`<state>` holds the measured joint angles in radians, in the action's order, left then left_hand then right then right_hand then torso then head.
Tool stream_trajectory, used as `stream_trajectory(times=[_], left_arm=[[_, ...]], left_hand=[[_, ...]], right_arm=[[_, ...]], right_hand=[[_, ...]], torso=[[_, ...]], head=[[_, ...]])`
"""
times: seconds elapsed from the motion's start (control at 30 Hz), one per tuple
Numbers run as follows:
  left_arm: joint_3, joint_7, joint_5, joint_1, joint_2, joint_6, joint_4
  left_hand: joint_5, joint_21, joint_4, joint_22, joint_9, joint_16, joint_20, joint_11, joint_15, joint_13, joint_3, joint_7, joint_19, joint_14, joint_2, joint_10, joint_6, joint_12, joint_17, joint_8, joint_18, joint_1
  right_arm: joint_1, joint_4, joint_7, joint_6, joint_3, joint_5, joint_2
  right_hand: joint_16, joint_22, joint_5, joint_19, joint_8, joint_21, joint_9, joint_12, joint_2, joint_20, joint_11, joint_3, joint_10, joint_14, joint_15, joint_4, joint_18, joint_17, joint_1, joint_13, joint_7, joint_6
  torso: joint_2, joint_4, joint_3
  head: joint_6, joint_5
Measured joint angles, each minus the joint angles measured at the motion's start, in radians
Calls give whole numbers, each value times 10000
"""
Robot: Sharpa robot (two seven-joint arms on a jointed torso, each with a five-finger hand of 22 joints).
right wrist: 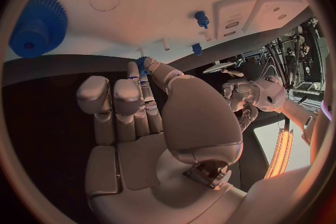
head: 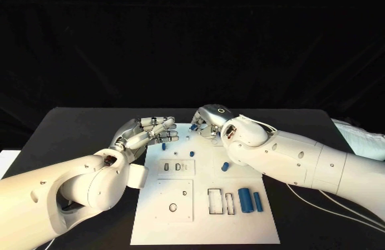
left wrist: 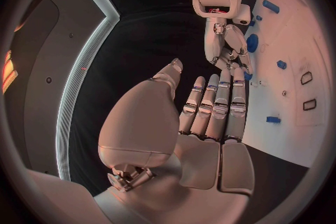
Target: Assemble the parts on the task board
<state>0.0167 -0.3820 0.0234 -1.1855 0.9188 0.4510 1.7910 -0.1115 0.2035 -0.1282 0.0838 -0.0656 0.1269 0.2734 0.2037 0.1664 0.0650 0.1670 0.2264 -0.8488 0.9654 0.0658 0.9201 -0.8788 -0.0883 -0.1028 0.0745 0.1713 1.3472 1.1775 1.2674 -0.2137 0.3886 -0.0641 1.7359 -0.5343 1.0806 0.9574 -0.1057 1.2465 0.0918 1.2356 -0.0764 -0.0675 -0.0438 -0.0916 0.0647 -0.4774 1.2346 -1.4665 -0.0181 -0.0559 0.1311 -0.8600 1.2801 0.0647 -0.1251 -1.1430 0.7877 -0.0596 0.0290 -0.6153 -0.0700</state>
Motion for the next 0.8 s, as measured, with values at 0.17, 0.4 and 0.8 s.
stream_trajectory(times=[0.17, 0.4, 0.8], left_arm=[[-1, 4, -2, -8, -9, -11, -3], [-1, 13, -5, -10, -14, -26, -20], [-2, 23, -14, -13, -12, -48, -13]], left_hand=[[0, 0, 0, 0, 0, 0, 0, 0, 0, 0, 0, 0, 0, 0, 0, 0, 0, 0, 0, 0, 0, 0], [0, 0, 0, 0, 0, 0, 0, 0, 0, 0, 0, 0, 0, 0, 0, 0, 0, 0, 1, 0, -1, 0], [0, 0, 0, 0, 0, 0, 0, 0, 0, 0, 0, 0, 0, 0, 0, 0, 0, 0, 2, 0, 0, 0]], right_arm=[[0, -55, -116, 25, 0, 16, 113], [0, -153, -203, -52, 0, 25, 223], [26, -473, -429, -294, -18, 196, 458]], right_hand=[[0, 0, 18, 0, -37, 0, 0, 0, -1, 0, 0, -14, 0, 0, 0, 37, 0, 0, 0, 0, -11, 13], [44, 20, 135, 0, -45, 39, -2, 0, -53, 0, 35, 4, -35, 0, 1, 76, 0, 1, -52, 0, -18, 23], [43, 18, 194, 0, -125, 39, -80, -1, -94, 0, 35, 1, -35, 0, 1, 135, 1, 2, -91, 1, -34, 72]], torso=[[50, -20, 16], [90, -32, 26], [109, -62, 39]], head=[[15, -7], [35, 7], [0, -23]])
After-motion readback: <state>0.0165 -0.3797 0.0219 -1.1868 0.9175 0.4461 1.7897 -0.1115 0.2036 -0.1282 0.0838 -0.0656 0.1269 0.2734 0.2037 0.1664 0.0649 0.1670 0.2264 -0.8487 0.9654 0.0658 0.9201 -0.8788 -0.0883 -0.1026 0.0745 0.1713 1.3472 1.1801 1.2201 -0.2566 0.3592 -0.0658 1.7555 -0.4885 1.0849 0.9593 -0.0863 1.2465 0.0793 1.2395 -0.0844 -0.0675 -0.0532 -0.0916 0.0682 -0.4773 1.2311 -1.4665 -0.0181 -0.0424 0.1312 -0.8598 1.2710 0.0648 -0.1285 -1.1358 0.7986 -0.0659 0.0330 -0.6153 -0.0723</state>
